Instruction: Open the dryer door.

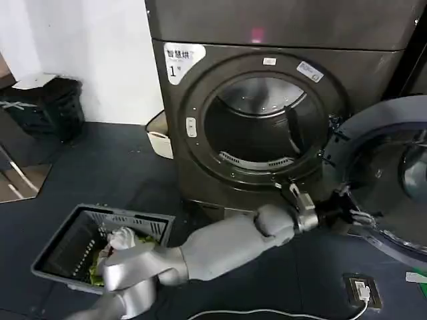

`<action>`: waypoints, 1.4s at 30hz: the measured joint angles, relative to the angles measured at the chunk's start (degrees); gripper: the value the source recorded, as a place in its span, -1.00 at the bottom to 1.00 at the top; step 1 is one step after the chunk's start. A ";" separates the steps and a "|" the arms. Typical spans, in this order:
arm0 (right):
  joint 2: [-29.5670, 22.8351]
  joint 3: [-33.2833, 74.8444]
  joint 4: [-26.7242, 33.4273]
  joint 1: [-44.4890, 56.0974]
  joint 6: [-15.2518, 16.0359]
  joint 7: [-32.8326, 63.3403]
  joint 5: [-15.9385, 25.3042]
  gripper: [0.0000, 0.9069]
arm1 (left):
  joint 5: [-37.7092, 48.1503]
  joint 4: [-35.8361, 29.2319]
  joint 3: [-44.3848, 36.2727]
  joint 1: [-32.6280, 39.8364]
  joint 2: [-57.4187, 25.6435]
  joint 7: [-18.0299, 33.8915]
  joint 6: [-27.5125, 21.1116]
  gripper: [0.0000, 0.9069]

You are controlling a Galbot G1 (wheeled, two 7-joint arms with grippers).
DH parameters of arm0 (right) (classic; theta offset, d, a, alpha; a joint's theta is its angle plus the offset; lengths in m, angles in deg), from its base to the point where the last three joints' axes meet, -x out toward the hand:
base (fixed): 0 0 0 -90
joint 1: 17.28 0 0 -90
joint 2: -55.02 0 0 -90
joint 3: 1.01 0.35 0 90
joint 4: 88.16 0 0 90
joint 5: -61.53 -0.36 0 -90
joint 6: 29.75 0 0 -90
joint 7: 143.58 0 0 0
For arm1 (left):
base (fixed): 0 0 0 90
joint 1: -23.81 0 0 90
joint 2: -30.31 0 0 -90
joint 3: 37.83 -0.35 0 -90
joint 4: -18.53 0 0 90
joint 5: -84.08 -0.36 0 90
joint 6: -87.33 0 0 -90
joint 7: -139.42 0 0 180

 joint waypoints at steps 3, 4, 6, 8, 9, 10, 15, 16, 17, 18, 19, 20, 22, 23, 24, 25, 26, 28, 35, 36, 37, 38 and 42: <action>0.01 0.10 -0.24 0.05 0.00 -0.01 0.01 1.00 | 0.27 -2.46 -0.64 -0.51 0.00 -0.60 1.90 1.00; 0.02 0.10 -0.30 -0.01 0.00 -0.01 0.03 1.00 | 0.33 -3.53 -0.74 -0.86 -0.05 -0.61 2.40 1.00; 0.01 0.00 -0.36 -0.15 0.00 -0.01 0.08 1.00 | 0.41 -5.74 -0.88 -1.31 -2.46 -0.58 3.53 1.00; 0.02 -0.20 -0.55 -0.29 0.00 -0.02 0.12 1.00 | 0.48 -7.94 -0.86 -1.87 -5.73 -0.20 4.22 1.00; 0.07 -0.24 -0.64 -0.40 0.00 -0.03 0.14 1.00 | 0.45 -9.10 -0.68 -2.17 -7.28 0.01 4.51 1.00; 0.14 -0.26 -0.74 -0.46 0.00 -0.04 0.14 1.00 | 0.58 -10.19 -0.37 -2.30 -8.84 0.20 4.66 1.00; 0.39 0.42 -0.96 -0.56 -0.05 -0.04 0.26 1.00 | 2.43 -17.32 0.90 -3.60 -17.51 0.59 4.78 1.00; 0.39 0.55 -1.01 -0.58 -0.12 -0.03 0.43 1.00 | 3.20 -18.97 1.10 -3.89 -19.30 0.54 4.85 1.00; 0.39 0.61 -1.05 -0.64 -0.19 -0.03 0.99 1.00 | 3.60 -20.95 1.44 -4.23 -21.35 0.41 4.95 1.00; 0.39 0.67 -1.04 -0.75 -0.42 -0.04 1.68 1.00 | 3.88 -22.57 1.76 -4.52 -23.19 0.06 5.06 1.00; 0.40 0.75 -1.05 -0.83 -0.51 0.08 2.10 1.00 | 3.86 -24.20 2.13 -4.88 -25.04 -0.11 5.28 1.00; 0.52 0.96 -1.09 -0.93 -0.40 0.32 2.61 1.00 | 3.54 -25.88 2.58 -5.21 -27.12 -0.18 5.45 1.00; 0.79 1.35 -1.16 -1.10 -0.35 0.38 3.49 1.00 | 3.56 -28.95 3.83 -6.08 -31.01 -1.63 4.10 1.00; 0.95 1.47 -1.24 -1.24 -0.35 0.38 3.62 1.00 | 3.58 -30.59 4.70 -6.71 -33.37 -1.75 3.14 1.00; 1.03 1.47 -1.35 -1.37 -0.35 0.33 3.65 1.00 | 3.64 -32.07 5.58 -7.40 -35.73 -1.74 1.70 1.00; 1.10 1.41 -1.48 -1.54 -0.35 0.26 3.69 1.00 | 3.94 -33.47 6.44 -8.02 -38.15 -1.94 0.59 1.00; 1.13 1.26 -1.64 -1.70 -0.36 0.20 3.72 1.00 | 4.04 -34.99 7.37 -8.61 -40.77 -2.09 -0.49 1.00; 1.25 0.85 -1.69 -2.02 -0.39 0.07 3.83 1.00 | 3.93 -37.76 9.36 -10.00 -46.01 -2.66 -3.41 1.00; 2.09 0.13 -1.11 -2.66 -0.33 -0.10 5.12 1.00 | 2.41 -45.57 17.95 -17.25 -61.65 -3.73 -15.47 1.00; 2.32 0.12 -0.92 -2.89 -0.33 -0.15 5.21 1.00 | 2.33 -46.21 19.99 -18.97 -63.38 -4.22 -16.65 1.00; 2.54 0.14 -0.83 -3.13 -0.32 -0.17 5.36 1.00 | 2.01 -46.85 22.18 -20.85 -65.14 -4.27 -17.94 1.00; 2.63 0.09 -0.83 -3.34 -0.31 -0.22 5.80 1.00 | 1.44 -47.52 23.83 -22.47 -66.87 -4.14 -19.65 1.00; 2.56 -0.55 -1.09 -3.84 -0.78 -0.39 7.94 1.00 | 0.33 -48.73 28.05 -27.09 -72.69 -3.23 -22.83 1.00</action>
